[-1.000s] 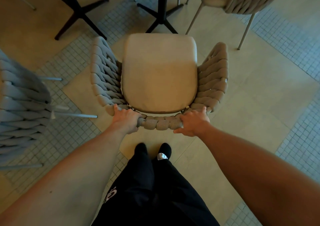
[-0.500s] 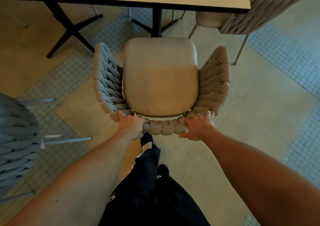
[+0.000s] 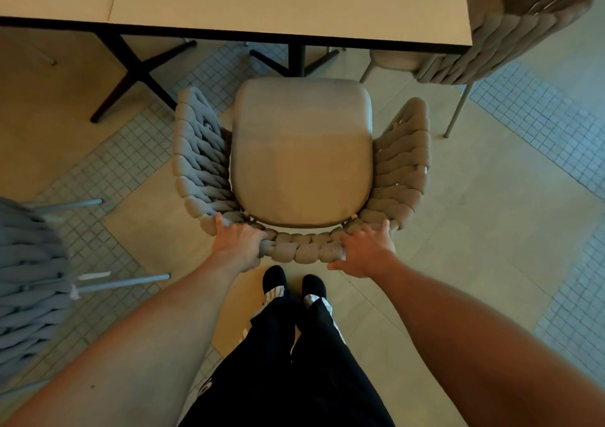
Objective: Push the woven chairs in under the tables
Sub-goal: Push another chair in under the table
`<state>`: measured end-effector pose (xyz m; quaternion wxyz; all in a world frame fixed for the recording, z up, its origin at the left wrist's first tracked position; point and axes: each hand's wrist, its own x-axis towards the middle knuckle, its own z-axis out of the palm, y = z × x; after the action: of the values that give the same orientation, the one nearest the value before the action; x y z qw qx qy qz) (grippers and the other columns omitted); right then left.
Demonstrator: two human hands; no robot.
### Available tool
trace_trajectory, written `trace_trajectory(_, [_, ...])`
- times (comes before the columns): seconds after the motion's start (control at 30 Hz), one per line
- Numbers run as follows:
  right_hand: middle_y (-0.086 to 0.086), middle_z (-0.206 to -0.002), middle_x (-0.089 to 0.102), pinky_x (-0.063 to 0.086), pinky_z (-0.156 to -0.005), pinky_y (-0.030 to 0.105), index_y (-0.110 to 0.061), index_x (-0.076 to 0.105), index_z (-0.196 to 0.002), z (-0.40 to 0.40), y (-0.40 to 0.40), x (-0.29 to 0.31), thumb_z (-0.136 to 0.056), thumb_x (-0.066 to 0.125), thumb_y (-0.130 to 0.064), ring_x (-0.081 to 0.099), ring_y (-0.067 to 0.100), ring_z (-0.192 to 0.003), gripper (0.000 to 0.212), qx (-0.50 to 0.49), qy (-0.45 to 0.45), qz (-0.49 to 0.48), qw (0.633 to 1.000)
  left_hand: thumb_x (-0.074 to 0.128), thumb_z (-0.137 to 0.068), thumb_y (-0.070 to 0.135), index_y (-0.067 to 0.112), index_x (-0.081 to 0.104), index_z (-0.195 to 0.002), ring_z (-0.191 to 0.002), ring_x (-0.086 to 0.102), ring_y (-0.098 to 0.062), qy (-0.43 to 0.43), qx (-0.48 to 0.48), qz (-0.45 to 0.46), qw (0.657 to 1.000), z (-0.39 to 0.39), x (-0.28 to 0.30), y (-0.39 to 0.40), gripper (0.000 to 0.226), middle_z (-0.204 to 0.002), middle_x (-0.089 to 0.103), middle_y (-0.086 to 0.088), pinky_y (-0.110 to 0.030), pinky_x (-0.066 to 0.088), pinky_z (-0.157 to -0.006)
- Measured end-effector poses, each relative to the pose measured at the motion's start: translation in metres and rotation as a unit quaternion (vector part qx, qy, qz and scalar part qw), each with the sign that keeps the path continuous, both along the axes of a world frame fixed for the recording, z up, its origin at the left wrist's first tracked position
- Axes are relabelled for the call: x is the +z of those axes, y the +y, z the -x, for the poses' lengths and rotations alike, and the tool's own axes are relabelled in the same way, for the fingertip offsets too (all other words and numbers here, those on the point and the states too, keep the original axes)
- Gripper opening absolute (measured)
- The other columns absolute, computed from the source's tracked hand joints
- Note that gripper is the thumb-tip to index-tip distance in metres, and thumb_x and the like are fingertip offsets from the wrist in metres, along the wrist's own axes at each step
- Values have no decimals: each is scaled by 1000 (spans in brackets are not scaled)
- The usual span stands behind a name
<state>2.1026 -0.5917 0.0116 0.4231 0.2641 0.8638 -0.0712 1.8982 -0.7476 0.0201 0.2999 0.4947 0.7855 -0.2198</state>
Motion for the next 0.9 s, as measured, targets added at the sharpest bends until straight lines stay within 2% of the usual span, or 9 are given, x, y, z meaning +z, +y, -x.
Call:
trace_trajectory(0.13, [7, -146, 53, 13, -114, 69, -27, 47, -144, -1, 6, -2, -83, 45, -85, 45, 33, -137, 84, -11, -1, 13, 1000, 66, -83, 28, 41, 46, -90, -114, 57, -22, 2, 15, -10, 1000, -3, -5, 1, 25, -104, 63, 11, -64, 9, -116])
trace_trajectory(0.2, [6, -146, 53, 13, -114, 69, -27, 46, -145, -3, 9, -1, -85, 47, -82, 45, 32, -137, 82, -21, 3, 29, 999, 67, -82, 33, 37, 54, -100, -119, 54, -23, -1, 21, -6, 1000, -4, -10, 1, 23, -109, 63, 10, -64, 6, -116])
trace_trajectory(0.23, [6, -147, 52, 13, -115, 68, -26, 45, -145, -4, 10, 1, -86, 48, -81, 46, 32, -137, 81, -27, 3, 40, 999, 67, -81, 37, 36, 56, -108, -122, 52, -24, -7, 23, 1, 1000, -4, -13, -1, 29, -113, 63, 10, -63, 7, -116])
trace_trajectory(0.37, [4, -151, 48, 10, -117, 68, -26, 41, -148, -6, 14, 9, -88, 49, -77, 45, 31, -139, 79, -35, 4, 76, 996, 67, -77, 59, 37, 51, -133, -125, 48, -23, -23, 32, -16, 999, -1, -8, 0, 62, -127, 59, 7, -53, 23, -109])
trace_trajectory(0.43, [2, -153, 46, 12, -116, 68, -27, 40, -148, -9, 15, 12, -88, 50, -77, 41, 30, -141, 79, -21, 11, 80, 997, 64, -77, 63, 36, 50, -137, -126, 48, -23, -22, 48, -38, 998, 1, -2, 3, 67, -130, 59, 5, -49, 28, -105])
trace_trajectory(0.57, [1, -153, 43, 21, -114, 66, -26, 44, -145, -8, 18, 18, -88, 52, -75, 30, 29, -144, 76, -12, 32, 88, 996, 59, -85, 64, 28, 49, -144, -132, 47, -24, -32, 114, -76, 990, 4, 9, 3, 70, -138, 58, 1, -43, 33, -106])
trace_trajectory(0.7, [2, -150, 47, 26, -113, 60, -27, 45, -145, 2, 24, 25, -87, 51, -75, 33, 29, -141, 75, -3, 51, 83, 995, 61, -88, 53, 23, 48, -147, -136, 43, -25, -67, 212, -111, 969, 3, 15, -2, 67, -145, 53, -5, -43, 35, -112])
trace_trajectory(0.9, [6, -150, 47, 24, -116, 58, -24, 43, -146, 25, 29, 39, -88, 52, -73, 34, 30, -141, 76, 16, 92, 78, 993, 62, -95, 40, 20, 43, -151, -142, 38, -26, -126, 364, -166, 908, -1, 26, -13, 62, -156, 40, -8, -43, 39, -114])
